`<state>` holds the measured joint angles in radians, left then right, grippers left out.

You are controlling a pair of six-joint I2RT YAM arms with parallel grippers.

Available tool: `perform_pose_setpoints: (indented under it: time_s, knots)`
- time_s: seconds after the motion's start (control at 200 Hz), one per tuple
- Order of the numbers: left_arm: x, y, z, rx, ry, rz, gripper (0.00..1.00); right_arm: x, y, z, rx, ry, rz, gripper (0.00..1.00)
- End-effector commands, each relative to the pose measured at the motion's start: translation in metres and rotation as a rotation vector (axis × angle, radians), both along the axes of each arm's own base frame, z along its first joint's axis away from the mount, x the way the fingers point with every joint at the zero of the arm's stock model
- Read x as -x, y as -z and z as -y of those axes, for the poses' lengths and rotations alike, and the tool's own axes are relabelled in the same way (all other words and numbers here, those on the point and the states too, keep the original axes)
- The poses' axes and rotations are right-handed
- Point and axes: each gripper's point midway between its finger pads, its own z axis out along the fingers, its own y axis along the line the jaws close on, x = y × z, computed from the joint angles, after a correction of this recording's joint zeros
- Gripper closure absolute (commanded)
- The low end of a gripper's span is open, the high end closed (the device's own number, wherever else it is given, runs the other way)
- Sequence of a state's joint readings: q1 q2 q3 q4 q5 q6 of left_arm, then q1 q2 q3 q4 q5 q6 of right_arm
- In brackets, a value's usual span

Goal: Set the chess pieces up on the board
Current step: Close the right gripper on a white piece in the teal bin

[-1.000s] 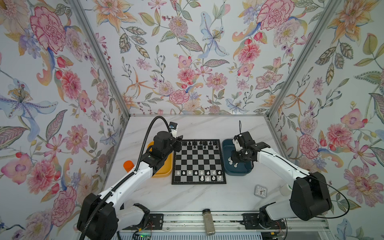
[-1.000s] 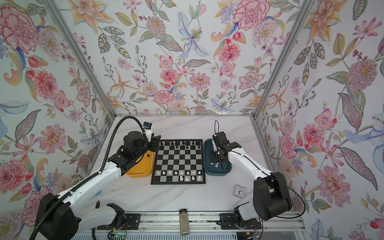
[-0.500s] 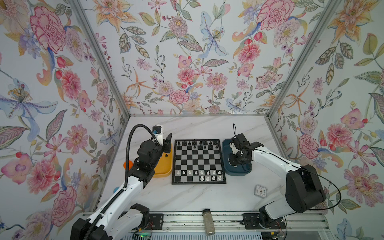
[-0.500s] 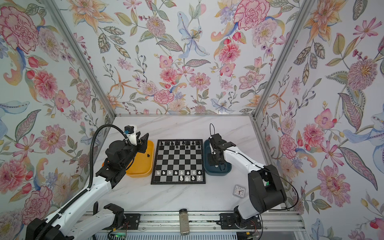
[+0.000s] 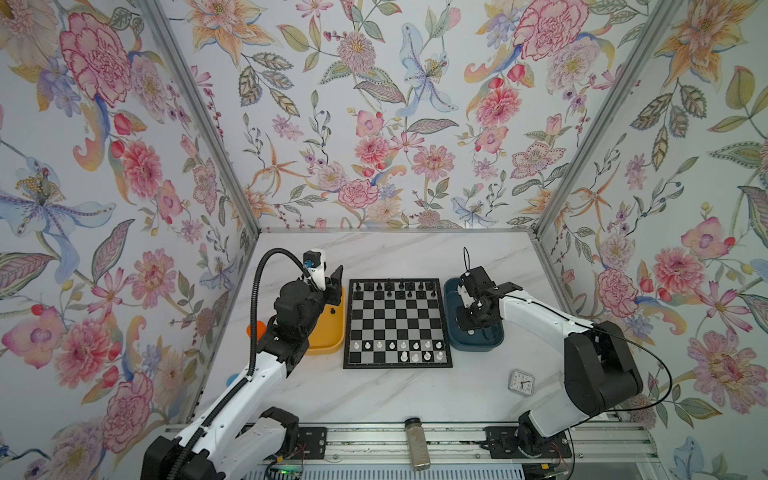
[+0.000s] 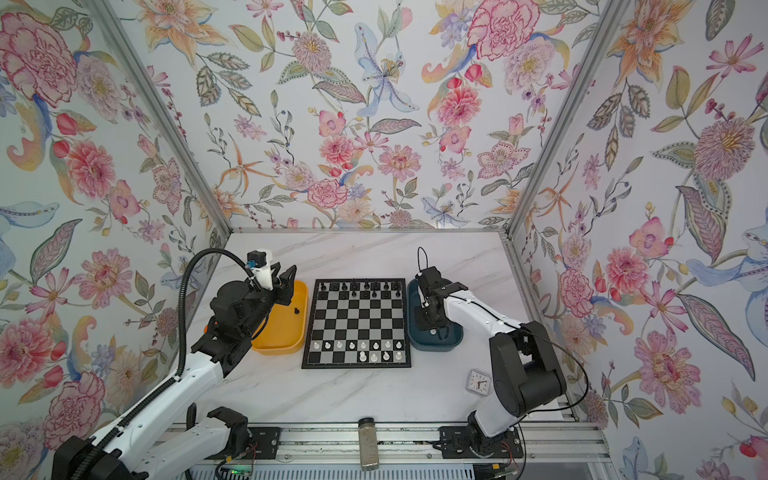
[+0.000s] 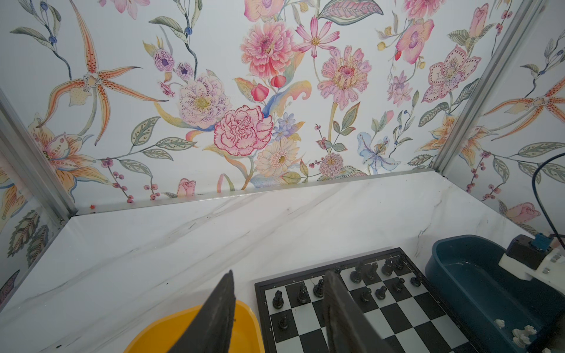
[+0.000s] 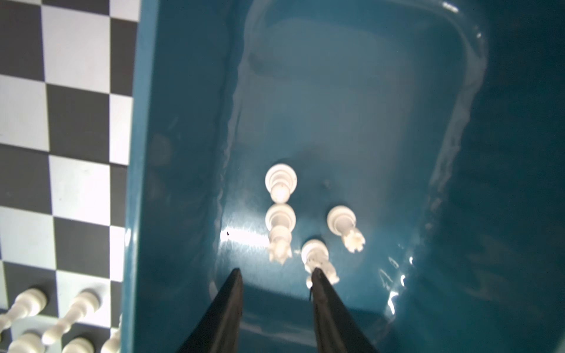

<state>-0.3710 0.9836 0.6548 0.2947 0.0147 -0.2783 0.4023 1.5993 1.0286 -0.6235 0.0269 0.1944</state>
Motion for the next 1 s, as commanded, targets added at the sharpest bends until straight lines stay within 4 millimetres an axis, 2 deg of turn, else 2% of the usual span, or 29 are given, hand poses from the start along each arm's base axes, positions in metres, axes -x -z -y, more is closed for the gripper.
perform_pose_setpoints:
  time_s: [0.0, 0.996]
  knots:
    - [-0.0034, -0.0027, -0.0036, 0.022, -0.016, 0.013, 0.52, -0.0115, -0.0019, -0.0010, 0.002, -0.005, 0.018, 0.62]
    - [-0.0049, -0.0014, 0.0010, 0.028, 0.005, 0.005, 0.52, -0.0182, 0.0071, -0.0026, -0.013, -0.003, 0.012, 0.76]
